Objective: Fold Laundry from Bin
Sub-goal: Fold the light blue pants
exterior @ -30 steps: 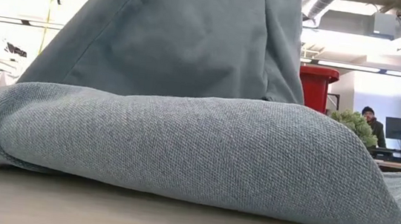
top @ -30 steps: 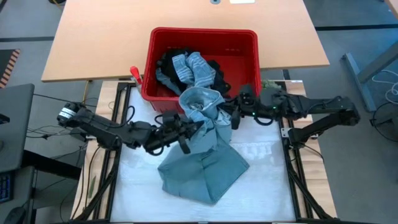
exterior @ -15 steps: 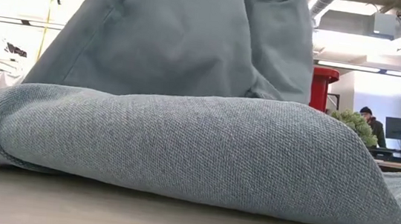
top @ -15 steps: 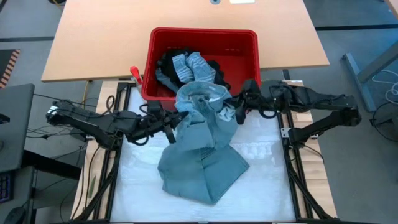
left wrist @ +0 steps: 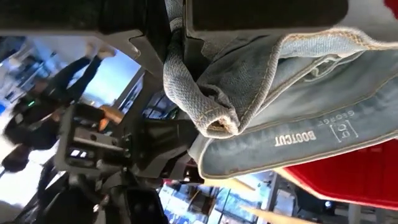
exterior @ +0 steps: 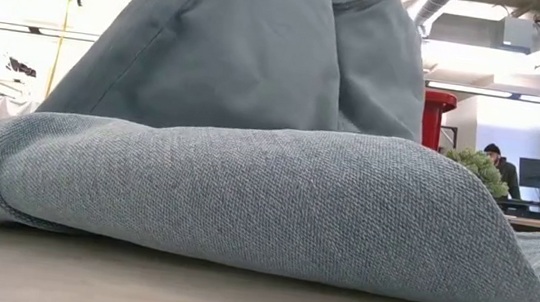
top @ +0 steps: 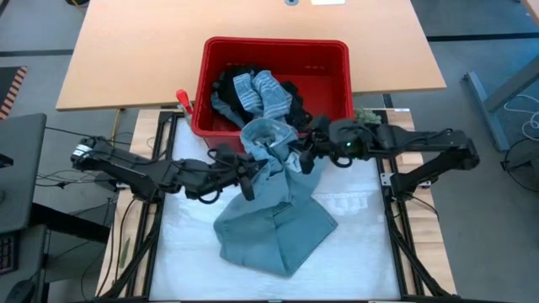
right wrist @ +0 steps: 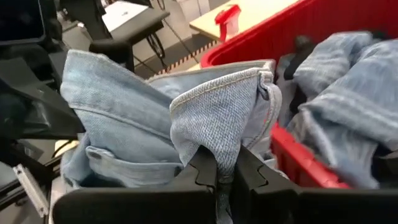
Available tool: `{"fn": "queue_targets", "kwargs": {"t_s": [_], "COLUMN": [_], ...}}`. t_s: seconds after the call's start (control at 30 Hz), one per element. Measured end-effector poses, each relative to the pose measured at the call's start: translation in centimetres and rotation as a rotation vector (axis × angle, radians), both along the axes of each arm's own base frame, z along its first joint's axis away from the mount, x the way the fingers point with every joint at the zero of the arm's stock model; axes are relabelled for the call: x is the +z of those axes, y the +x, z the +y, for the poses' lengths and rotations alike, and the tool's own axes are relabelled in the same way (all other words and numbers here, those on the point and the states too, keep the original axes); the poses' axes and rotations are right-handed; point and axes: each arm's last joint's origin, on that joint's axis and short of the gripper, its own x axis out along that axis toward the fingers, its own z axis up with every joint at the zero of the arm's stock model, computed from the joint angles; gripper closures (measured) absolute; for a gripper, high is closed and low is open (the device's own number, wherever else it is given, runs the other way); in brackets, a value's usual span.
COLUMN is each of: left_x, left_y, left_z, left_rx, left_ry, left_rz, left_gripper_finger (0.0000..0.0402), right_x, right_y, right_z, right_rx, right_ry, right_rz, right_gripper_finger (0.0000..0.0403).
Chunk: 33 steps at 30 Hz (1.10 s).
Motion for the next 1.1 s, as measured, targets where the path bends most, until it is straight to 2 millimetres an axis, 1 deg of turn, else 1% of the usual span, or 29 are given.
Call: {"fn": "queue_targets", "kwargs": {"t_s": [0.1,0.17,0.37,0.5,0.63,0.73,0.93,1.03,1.1], "left_x": [0.7,0.9,0.3,0.7,1.3,1.7,1.8,1.9,1.9], "left_y": [1.5,2.7,6.8,8.3,8.7,8.4,8.6,8.7,8.7], "left_z": [-0.4,-0.6,-0.9,-0.5,-0.1,0.4,1.7,1.9,1.9], "left_rx": [0.004,-0.009,0.007,0.02,0.009,0.041,0.054,0.057,0.057], "left_ry": [0.017,0.034,0.067,0.09,0.105,0.111,0.089,0.087,0.086], "left_rz": [0.084,0.177,0.435,0.493,0.477,0.474,0.457,0.453,0.452], "left_gripper_finger": [0.0401,0.0401,0.0401,0.0401,0.0401,0.0401,0.0401,0.0401,0.0401], "right_x": [-0.3,-0.3,-0.3,-0.1,0.1,0.5,0.5,0.4,0.5], "right_y": [0.2,0.2,-0.1,-0.3,-1.5,-2.2,-2.0,-1.9,-1.9], "right_z": [0.2,0.2,-0.3,-0.3,-0.3,-0.4,0.5,0.9,1.0], "right_rx": [-0.007,-0.008,-0.044,-0.041,-0.03,-0.021,0.042,0.136,0.164], "right_ry": [0.03,0.032,0.026,0.023,0.019,0.013,0.013,0.033,0.044], "right_rz": [0.006,0.005,0.035,0.038,0.082,0.08,0.076,0.081,0.078], "right_gripper_finger": [0.0366,0.0366,0.0366,0.0366,0.0366,0.0366,0.0363,0.0351,0.034]}}
